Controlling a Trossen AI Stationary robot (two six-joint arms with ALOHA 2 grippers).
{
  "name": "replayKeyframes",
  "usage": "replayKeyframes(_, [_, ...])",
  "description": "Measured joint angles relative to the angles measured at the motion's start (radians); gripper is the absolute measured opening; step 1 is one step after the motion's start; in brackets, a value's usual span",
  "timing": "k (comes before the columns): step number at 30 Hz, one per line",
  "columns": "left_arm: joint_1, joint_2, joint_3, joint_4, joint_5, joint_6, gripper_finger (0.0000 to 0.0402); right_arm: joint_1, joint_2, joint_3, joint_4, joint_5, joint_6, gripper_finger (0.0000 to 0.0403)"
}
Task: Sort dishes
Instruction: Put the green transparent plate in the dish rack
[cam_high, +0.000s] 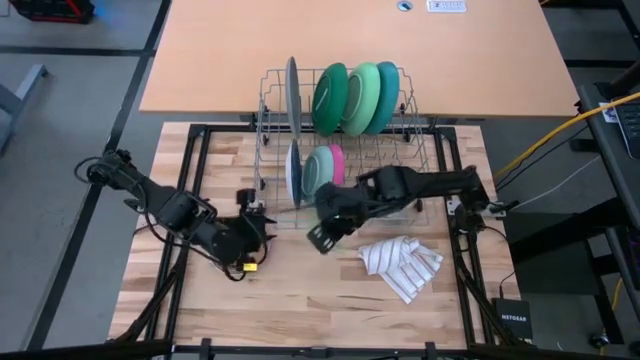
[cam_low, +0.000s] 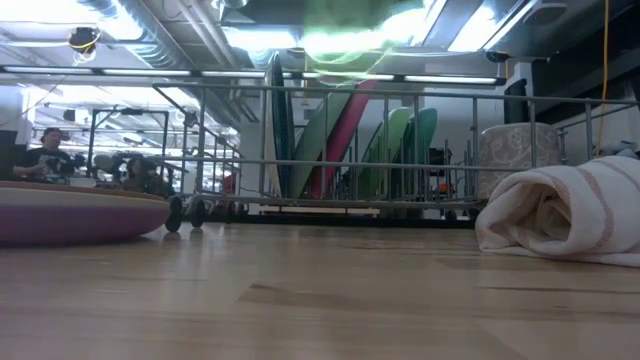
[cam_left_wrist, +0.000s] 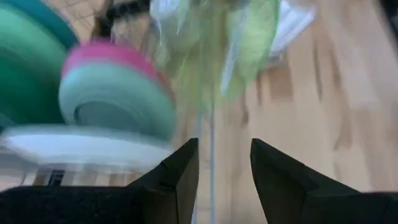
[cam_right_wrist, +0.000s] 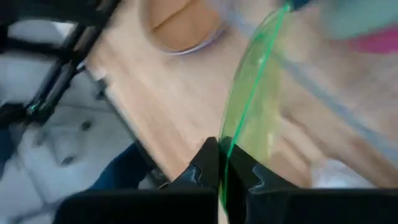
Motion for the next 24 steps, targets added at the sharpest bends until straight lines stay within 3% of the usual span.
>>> replayKeyframes(6, [0.024, -0.004, -0.014, -0.136, -0.047, -0.042, 0.0133, -0.002, -0.207, 0.014, -0.131, 0.098, 0.168, 0.0001])
replayKeyframes(17, [0.026, -0.010, -0.166, -0.117, -0.098, -0.217, 0.0133, -0.003, -0.462, -0.003, -0.239, 0.465, 0.251, 0.0000])
replayKeyframes(24, [0.016, -0.010, -0.207, -0.108, -0.095, -0.292, 0.0133, -0.003, -0.559, -0.194, -0.229, 0.534, 0.301, 0.0000])
